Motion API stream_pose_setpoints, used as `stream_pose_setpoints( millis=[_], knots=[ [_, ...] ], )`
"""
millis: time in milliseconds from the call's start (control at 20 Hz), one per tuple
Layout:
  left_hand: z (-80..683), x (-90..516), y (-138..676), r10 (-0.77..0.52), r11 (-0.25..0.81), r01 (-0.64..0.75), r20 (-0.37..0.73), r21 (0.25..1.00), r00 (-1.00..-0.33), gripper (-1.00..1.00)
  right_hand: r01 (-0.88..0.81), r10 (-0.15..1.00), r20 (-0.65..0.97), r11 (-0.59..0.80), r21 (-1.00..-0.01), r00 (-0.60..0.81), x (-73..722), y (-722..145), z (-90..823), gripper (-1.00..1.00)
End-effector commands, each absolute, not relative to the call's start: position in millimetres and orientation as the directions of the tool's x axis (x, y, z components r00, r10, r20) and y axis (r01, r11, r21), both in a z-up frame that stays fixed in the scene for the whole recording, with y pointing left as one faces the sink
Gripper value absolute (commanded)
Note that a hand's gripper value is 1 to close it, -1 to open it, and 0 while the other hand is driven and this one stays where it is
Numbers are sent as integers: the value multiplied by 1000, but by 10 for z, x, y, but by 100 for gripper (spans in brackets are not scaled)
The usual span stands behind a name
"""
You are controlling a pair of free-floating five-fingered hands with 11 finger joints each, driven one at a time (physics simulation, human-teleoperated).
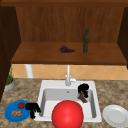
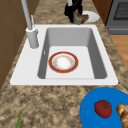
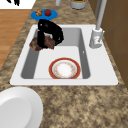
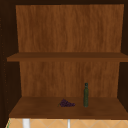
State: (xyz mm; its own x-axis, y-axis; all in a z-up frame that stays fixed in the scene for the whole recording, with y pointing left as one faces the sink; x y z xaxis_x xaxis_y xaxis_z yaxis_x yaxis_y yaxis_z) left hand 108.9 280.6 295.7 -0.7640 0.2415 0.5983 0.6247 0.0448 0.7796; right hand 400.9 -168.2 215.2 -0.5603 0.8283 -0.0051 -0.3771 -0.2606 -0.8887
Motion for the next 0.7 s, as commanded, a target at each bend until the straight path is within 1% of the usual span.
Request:
stream_pose_setpoints(
  millis=[0,400,650],
  knots=[
    [2957,1089,2806,242,45,625,598,780,-764,0,-394,867,27,-198,-897,-497,3968,-1797,2291,100],
    [2957,1089,2806,242,45,625,598,780,-764,0,-397,877,26,-191,-898,-481,3913,-2018,2522,100],
    [2957,1089,2806,242,45,625,598,780,-764,0,-390,866,27,-197,-900,-500,3840,-2220,2637,100]
  ],
)
